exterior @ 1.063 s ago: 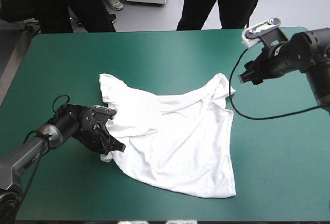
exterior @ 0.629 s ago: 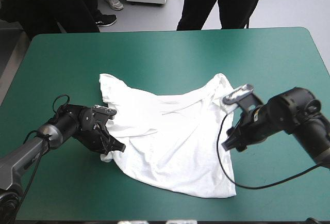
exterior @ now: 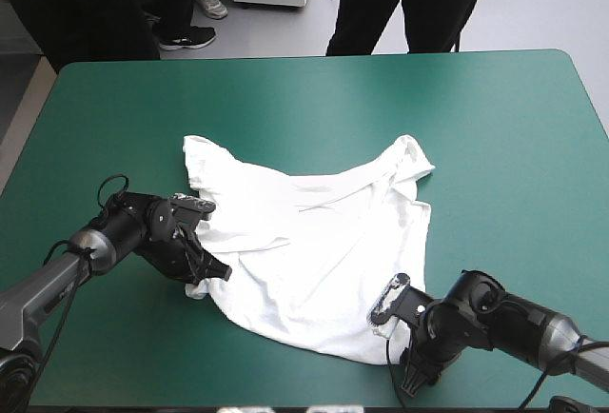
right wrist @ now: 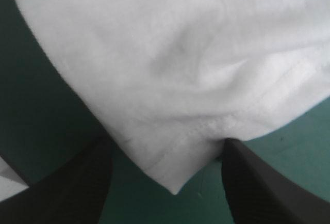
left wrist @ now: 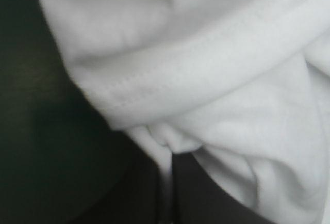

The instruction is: Fold the cloth

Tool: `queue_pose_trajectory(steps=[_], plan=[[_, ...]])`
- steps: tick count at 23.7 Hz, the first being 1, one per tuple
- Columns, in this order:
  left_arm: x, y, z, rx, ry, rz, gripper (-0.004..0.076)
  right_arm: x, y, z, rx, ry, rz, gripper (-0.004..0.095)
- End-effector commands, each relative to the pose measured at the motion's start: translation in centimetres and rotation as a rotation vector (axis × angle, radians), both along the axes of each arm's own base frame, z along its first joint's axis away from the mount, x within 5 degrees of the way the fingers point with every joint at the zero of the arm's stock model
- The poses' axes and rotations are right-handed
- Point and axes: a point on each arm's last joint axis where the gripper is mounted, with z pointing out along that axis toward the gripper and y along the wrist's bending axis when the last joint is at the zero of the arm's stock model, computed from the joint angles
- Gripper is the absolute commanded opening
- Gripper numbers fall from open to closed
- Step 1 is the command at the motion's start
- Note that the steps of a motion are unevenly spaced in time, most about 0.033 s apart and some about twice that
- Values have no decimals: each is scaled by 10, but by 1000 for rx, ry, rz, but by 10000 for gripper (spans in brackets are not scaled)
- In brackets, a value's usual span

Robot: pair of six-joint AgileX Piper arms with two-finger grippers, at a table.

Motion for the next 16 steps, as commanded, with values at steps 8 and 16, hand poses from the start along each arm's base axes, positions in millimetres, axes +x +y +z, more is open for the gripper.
queue_pose_trajectory(steps=[8,16], plan=[[8,2,-3,35,-70,-20,-17,9,16,-52,-134,124,47,544],[7,2,9,28,-104,-22,-17,9,18,-56,-135,136,43,159]])
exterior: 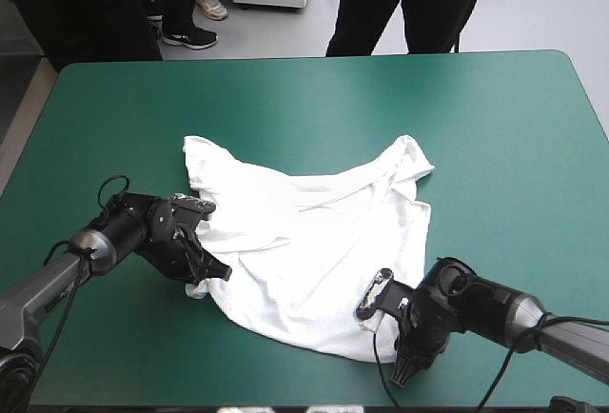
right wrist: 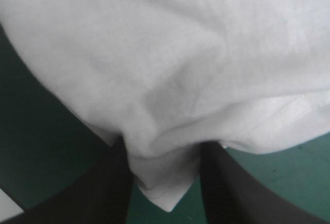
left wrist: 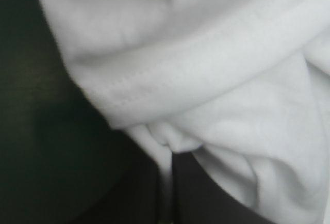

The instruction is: Fold the cloth

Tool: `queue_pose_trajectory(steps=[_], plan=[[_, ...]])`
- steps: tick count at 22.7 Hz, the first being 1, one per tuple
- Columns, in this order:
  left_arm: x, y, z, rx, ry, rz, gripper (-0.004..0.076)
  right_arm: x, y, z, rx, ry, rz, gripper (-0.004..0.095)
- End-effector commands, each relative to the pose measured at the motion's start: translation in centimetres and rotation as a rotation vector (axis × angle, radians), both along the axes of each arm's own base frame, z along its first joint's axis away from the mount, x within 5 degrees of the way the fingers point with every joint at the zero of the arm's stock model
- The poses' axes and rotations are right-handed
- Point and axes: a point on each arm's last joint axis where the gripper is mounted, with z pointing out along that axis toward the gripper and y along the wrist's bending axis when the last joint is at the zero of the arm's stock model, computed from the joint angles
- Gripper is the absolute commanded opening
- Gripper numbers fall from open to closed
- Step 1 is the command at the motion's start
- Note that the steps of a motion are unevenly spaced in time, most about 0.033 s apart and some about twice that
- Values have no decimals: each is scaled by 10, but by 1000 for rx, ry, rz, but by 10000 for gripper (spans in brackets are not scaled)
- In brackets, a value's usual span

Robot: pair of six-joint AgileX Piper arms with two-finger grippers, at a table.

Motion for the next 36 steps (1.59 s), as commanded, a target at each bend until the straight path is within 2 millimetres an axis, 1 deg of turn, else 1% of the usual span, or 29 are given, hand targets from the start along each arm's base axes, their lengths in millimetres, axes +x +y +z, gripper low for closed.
queue_pose_trajectory(steps=[1,2,6,7,10,12,13,14,15,16,17,18,19,20,21,22,23,24,25,26,28,29,33,34,36], plan=[[6,2,12,24,-98,-18,-17,-4,2,-37,-6,60,-19,50],[3,3,17,20,-108,-19,-17,-3,2,-37,-3,54,-31,-13],[-5,5,32,8,-142,-15,-17,1,-1,-33,-31,7,-49,-17],[-7,6,36,2,-150,-1,-17,3,-2,-29,-44,-8,-53,-17],[-18,10,54,-13,-208,1,-17,10,-5,-8,-63,-99,-64,-17],[-24,11,75,-34,-267,4,-17,16,-7,17,-43,-189,-84,-18],[-28,12,98,-58,-335,8,-17,20,-8,48,4,-284,-114,-18],[-34,14,125,-90,-417,12,-17,22,-10,78,65,-360,-150,-18],[-36,14,140,-103,-459,12,-17,22,-11,96,102,-399,-165,-18],[-38,15,169,-128,-538,12,-17,24,-14,128,147,-471,-197,-17],[-39,15,184,-140,-576,12,-17,24,-17,143,163,-505,-211,-17],[-43,16,212,-159,-635,11,-17,24,-20,170,191,-548,-237,-17],[-45,17,222,-166,-660,10,-17,24,-21,184,209,-563,-254,-17],[-51,18,247,-190,-720,10,-17,23,-24,209,247,-606,-276,-18],[-55,19,267,-219,-784,11,-17,23,-28,235,297,-676,-294,-18],[-57,19,277,-230,-818,11,-17,24,-31,248,313,-713,-309,-18],[-59,20,293,-247,-863,11,-17,28,-38,269,354,-765,-350,-18],[-61,20,301,-255,-889,11,-17,31,-42,280,371,-790,-371,-17],[-62,20,315,-273,-933,11,-17,36,-53,301,398,-842,-407,-17],[-63,20,327,-291,-971,8,-17,40,-61,316,407,-882,-422,-17],[-61,19,338,-307,-1010,6,-17,46,-71,334,416,-928,-443,-18],[-61,19,348,-316,-1040,6,-17,51,-82,351,431,-976,-473,-18],[-66,20,370,-340,-1124,-12,-17,54,-91,377,516,-1030,-509,-17],[-69,21,377,-349,-1154,-13,-17,53,-93,386,532,-1064,-503,-17],[-76,22,388,-367,-1203,-13,-17,49,-94,397,569,-1102,-502,-17]])
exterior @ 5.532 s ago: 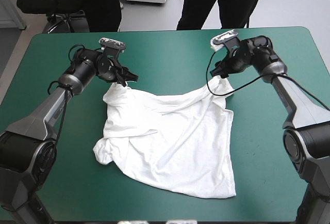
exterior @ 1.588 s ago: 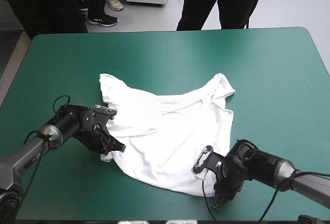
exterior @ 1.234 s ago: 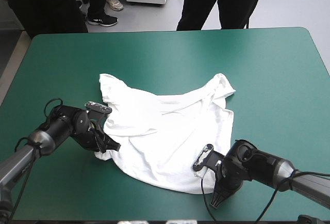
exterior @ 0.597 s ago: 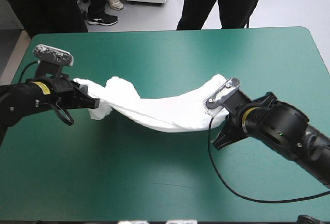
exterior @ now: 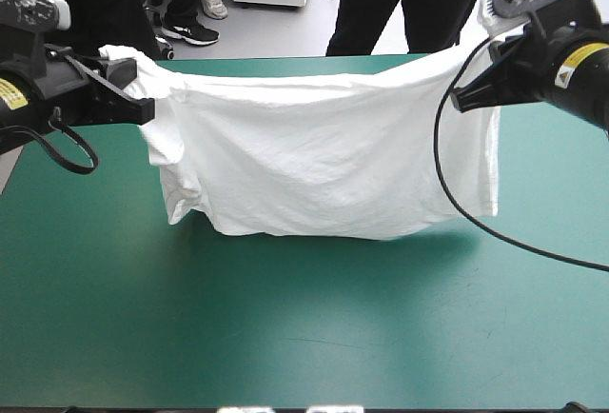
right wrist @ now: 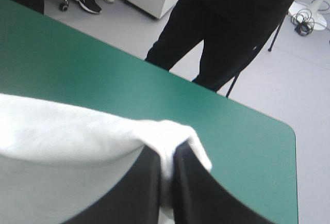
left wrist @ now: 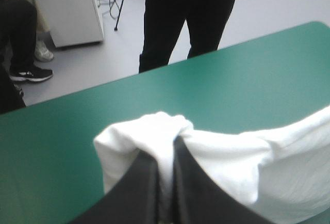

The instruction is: Fold the cloth

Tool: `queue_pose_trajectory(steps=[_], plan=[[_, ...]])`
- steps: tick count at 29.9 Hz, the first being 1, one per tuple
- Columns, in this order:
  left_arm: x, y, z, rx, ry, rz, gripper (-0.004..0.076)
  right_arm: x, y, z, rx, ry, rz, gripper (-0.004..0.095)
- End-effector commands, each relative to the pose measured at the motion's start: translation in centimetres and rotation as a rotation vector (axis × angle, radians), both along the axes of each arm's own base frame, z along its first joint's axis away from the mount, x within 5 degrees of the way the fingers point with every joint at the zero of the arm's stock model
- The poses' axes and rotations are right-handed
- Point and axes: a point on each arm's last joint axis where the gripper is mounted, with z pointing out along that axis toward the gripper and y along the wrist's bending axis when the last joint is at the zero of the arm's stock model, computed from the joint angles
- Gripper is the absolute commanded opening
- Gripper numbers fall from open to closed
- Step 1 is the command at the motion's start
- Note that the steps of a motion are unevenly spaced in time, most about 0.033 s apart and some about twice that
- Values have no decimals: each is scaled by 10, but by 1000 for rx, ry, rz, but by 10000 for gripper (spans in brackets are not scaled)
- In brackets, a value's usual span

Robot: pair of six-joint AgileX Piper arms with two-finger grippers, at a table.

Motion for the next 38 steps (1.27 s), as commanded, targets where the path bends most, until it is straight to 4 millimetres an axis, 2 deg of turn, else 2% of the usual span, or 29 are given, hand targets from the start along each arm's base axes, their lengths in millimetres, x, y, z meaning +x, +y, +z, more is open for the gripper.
queue_pose_trajectory(steps=[1,9,16,23,26,29,32,36,38], plan=[[-23,6,37,-76,-210,-9,-17,-20,-12,33,51,-143,6,-17],[-65,13,75,-129,-381,-73,-17,-44,-13,46,126,-188,99,-17],[-100,18,84,-142,-452,-132,-17,-77,-18,53,206,-197,200,-17],[-147,33,91,-156,-554,-135,-17,-118,-25,62,304,-238,320,-17],[-158,36,92,-162,-576,-135,-17,-127,-23,63,337,-235,372,-17],[-161,36,89,-162,-549,-149,-17,-132,-19,63,369,-217,428,-17],[-158,34,85,-148,-502,-160,-17,-125,-13,56,379,-170,448,-17],[-140,31,75,-126,-415,-135,-17,-101,-2,33,352,-48,428,-17],[-127,28,67,-114,-348,-115,-17,-85,6,14,328,41,412,-17]])
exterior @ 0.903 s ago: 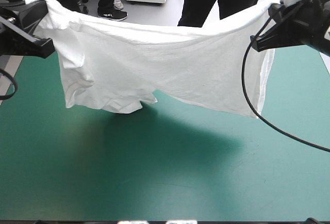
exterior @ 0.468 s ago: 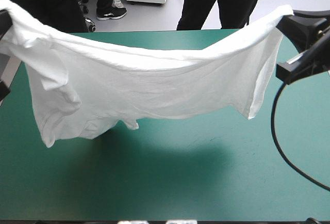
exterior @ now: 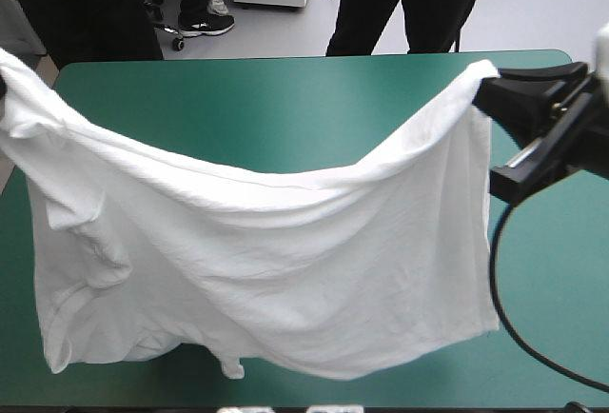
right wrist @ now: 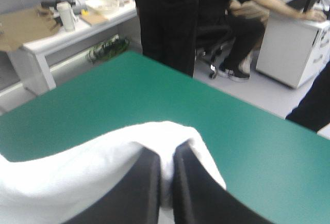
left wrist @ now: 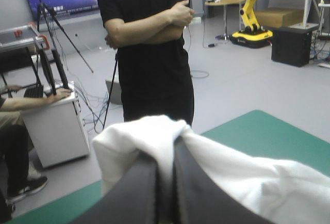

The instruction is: Fold the cloth

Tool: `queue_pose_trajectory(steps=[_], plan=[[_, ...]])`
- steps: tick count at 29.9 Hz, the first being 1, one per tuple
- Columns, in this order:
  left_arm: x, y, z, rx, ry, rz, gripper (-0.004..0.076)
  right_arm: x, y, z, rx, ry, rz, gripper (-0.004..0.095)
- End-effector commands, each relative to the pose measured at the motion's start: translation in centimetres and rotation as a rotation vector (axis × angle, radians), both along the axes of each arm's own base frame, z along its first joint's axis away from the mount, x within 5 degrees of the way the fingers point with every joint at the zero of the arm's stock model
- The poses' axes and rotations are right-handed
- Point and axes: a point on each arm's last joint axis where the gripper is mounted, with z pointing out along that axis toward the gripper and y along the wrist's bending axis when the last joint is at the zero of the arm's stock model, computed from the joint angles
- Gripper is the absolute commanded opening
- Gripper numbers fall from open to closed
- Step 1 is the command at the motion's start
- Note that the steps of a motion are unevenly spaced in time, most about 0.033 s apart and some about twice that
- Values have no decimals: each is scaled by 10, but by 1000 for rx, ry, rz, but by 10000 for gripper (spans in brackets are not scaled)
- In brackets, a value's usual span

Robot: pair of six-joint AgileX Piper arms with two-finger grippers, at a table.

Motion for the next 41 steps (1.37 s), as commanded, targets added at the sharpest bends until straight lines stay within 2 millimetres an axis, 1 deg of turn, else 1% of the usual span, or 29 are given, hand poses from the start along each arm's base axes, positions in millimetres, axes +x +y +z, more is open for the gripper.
queue_pose_trajectory(steps=[1,4,6,10,15,19,20,22,23,27,30,33,36,41], plan=[[26,-5,-6,-21,48,31,-17,20,10,-26,-51,106,-1,-17],[53,-13,-26,18,169,36,-17,43,20,-60,-118,235,-6,-17],[76,-20,-43,39,262,40,-17,57,25,-83,-171,305,-25,-17],[126,-34,-84,103,450,57,-17,80,29,-119,-263,369,-83,-17],[191,-51,-128,158,580,92,-17,113,31,-149,-378,382,-185,-18],[235,-61,-151,183,592,129,-17,145,33,-165,-490,349,-287,-18],[243,-62,-155,189,587,138,-17,152,32,-168,-514,336,-312,-18],[263,-67,-166,190,579,149,-17,170,29,-177,-522,337,-355,-17],[271,-70,-172,187,581,152,-17,179,28,-181,-523,348,-367,-17],[302,-79,-194,180,577,161,-17,213,12,-201,-496,392,-427,-18],[321,-83,-208,185,561,177,-17,234,-2,-216,-478,413,-452,-18],[338,-86,-220,171,534,199,-17,250,-11,-229,-472,429,-469,-18],[354,-90,-233,159,513,212,-17,262,-15,-241,-477,440,-476,-18],[374,-95,-254,168,501,218,-17,278,-12,-262,-499,451,-456,-18]])
